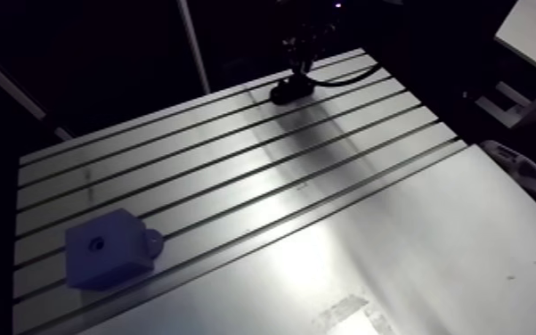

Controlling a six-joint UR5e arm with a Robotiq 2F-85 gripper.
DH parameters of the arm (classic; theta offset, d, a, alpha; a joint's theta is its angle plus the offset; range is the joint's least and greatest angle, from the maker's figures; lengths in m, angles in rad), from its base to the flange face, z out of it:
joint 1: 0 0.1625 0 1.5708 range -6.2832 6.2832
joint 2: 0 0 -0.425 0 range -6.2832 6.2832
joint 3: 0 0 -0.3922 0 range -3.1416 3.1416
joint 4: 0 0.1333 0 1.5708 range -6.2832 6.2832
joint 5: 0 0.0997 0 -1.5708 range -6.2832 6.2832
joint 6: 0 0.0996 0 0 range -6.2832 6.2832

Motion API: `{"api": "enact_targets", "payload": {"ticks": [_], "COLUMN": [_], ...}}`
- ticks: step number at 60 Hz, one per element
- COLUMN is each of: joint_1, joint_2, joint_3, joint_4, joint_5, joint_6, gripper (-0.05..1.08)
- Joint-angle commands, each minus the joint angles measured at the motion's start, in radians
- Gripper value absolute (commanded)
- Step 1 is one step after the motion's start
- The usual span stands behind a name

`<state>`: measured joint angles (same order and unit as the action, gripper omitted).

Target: Pick up the M10 bolt and insert it into the hex recess until seated.

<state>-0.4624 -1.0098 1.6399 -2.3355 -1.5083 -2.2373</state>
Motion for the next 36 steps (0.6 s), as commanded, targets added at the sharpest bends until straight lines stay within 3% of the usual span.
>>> {"api": "enact_targets", "payload": {"ticks": [1,26,36], "joint_1": [0.001,0.0,0.056], "joint_2": [-0.012,-0.072,-0.133], "joint_3": [-0.004,-0.046,-0.1], "joint_4": [0.001,0.048,0.23], "joint_5": [0.003,0.004,0.001], "joint_6": [0.0,-0.002,0.021], "gripper": [0.75,0.77,0.81]}}
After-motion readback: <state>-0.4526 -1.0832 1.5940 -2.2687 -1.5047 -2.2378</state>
